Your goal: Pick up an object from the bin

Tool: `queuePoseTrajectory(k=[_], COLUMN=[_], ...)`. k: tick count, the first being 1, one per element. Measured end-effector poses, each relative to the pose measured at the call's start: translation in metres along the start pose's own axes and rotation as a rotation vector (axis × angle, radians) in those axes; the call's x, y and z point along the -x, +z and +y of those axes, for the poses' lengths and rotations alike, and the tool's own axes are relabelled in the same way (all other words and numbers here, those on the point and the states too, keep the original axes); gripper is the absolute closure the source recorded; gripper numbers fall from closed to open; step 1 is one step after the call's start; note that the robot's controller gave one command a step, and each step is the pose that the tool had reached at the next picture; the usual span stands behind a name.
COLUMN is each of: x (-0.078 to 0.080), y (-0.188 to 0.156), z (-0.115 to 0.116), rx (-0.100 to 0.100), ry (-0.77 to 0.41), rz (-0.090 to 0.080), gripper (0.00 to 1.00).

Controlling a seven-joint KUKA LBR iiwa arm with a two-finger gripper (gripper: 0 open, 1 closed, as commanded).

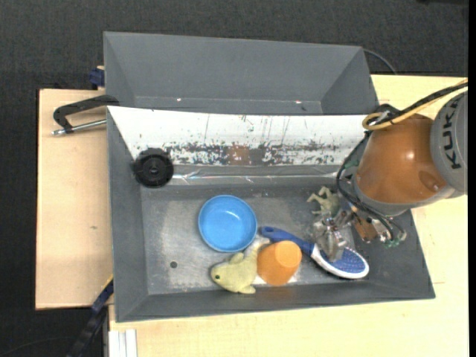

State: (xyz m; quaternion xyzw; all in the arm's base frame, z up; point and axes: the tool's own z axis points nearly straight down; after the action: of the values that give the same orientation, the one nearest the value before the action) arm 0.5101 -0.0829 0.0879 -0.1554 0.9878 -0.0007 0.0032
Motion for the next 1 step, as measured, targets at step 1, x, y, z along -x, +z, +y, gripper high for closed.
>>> queuePoseTrajectory(k=[1], x=[0.0225], y=[-0.105], z=[0.006], rx=[-0.001], ry=[0.203], rz=[-0.007], gripper=[1.0])
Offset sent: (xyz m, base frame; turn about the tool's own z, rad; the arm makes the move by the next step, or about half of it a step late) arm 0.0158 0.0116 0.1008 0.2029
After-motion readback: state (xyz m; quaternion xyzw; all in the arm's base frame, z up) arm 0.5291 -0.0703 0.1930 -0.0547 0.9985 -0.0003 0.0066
